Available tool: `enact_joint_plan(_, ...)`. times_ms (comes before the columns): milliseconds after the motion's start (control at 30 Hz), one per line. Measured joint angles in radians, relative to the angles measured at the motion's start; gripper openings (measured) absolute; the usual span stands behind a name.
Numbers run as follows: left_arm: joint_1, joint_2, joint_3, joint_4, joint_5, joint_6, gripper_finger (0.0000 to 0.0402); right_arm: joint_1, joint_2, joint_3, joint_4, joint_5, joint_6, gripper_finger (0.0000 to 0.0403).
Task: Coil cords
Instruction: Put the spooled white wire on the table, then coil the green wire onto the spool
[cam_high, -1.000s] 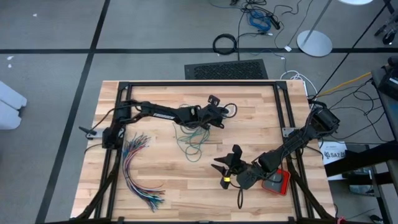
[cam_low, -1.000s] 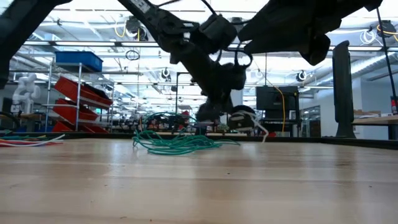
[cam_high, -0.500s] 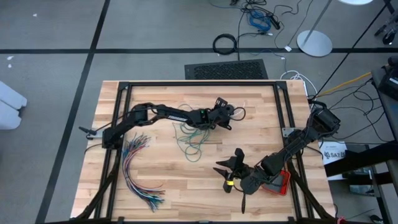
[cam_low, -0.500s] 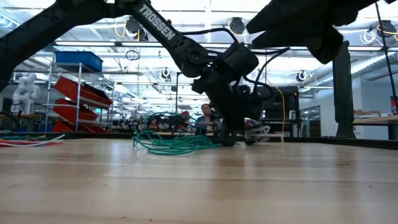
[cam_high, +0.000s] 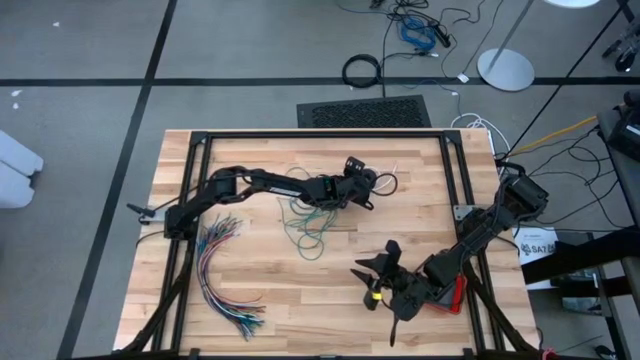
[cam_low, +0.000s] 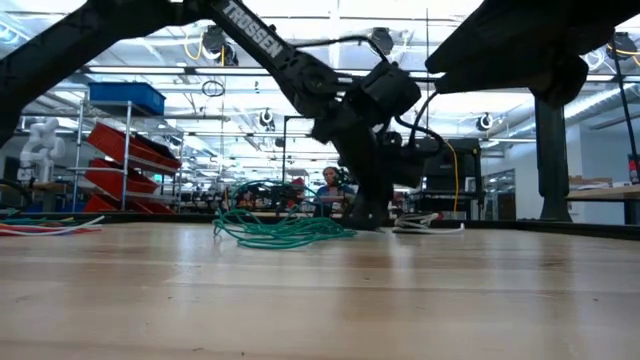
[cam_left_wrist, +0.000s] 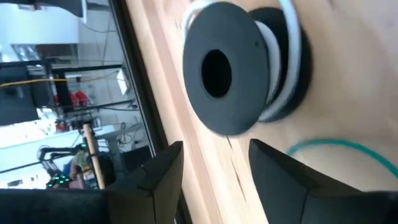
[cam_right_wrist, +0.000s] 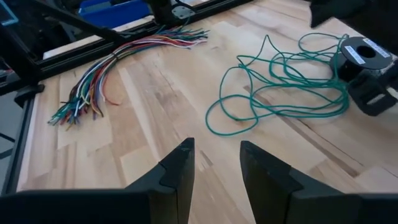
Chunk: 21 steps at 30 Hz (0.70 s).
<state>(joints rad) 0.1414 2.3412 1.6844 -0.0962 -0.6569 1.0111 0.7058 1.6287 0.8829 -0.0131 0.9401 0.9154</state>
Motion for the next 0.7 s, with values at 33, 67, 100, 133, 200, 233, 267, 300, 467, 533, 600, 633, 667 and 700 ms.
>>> enact_joint_plan(33, -0.003, -0.012, 0.0, -0.022, 0.006, -0.021, 0.0191, 0.003, 0.0, 0.0, -0.006, 0.002, 0.0, 0.0116)
enact_joint_plan(67, -0.006, -0.025, 0.0, -0.054, 0.014, -0.043, 0.0191, 0.004, 0.0, 0.0, -0.013, 0.001, 0.0, 0.0116)
enact_joint_plan(100, -0.009, -0.041, 0.0, -0.076, 0.03, -0.067, 0.0191, 0.005, 0.0, 0.0, -0.021, 0.002, 0.0, 0.0116)
enact_joint_plan(133, -0.012, -0.059, 0.0, -0.102, 0.045, -0.091, 0.0192, 0.007, 0.0, 0.0, -0.025, 0.001, 0.0, 0.0116)
enact_joint_plan(200, -0.017, -0.097, 0.0, -0.144, 0.072, -0.134, 0.0192, 0.01, 0.0, 0.0, -0.035, 0.003, -0.007, 0.0116)
enact_joint_plan(233, -0.02, -0.114, 0.001, -0.17, 0.086, -0.158, 0.0192, 0.01, 0.0, 0.0, -0.04, 0.005, -0.012, 0.0116)
enact_joint_plan(267, -0.024, -0.135, 0.001, -0.198, 0.103, -0.185, 0.0192, 0.01, 0.0, 0.0, -0.044, 0.005, -0.016, 0.0116)
enact_joint_plan(300, -0.027, -0.154, 0.001, -0.239, 0.121, -0.215, 0.0192, 0.01, 0.0, 0.0, -0.05, 0.004, -0.018, 0.0116)
enact_joint_plan(467, -0.055, -0.255, 0.001, -0.422, 0.308, -0.44, 0.0192, 0.014, 0.0, 0.0, -0.074, -0.002, -0.023, 0.0116)
enact_joint_plan(533, -0.072, -0.291, 0.001, -0.489, 0.423, -0.536, 0.0192, 0.016, 0.0, 0.0, -0.073, -0.002, -0.049, 0.0116)
enact_joint_plan(600, -0.095, -0.32, -0.009, -0.523, 0.517, -0.616, 0.0192, 0.016, 0.0, 0.0, -0.072, -0.003, -0.083, 0.0116)
enact_joint_plan(633, -0.11, -0.329, -0.013, -0.536, 0.548, -0.643, 0.0192, 0.016, 0.0, 0.0, -0.072, -0.003, -0.098, 0.0116)
enact_joint_plan(667, -0.128, -0.34, -0.022, -0.54, 0.556, -0.662, 0.0192, 0.016, 0.0, 0.0, -0.072, -0.002, -0.115, 0.0116)
enact_joint_plan(700, -0.15, -0.351, -0.034, -0.542, 0.554, -0.672, 0.0192, 0.016, 0.0, 0.0, -0.072, -0.002, -0.134, 0.0116)
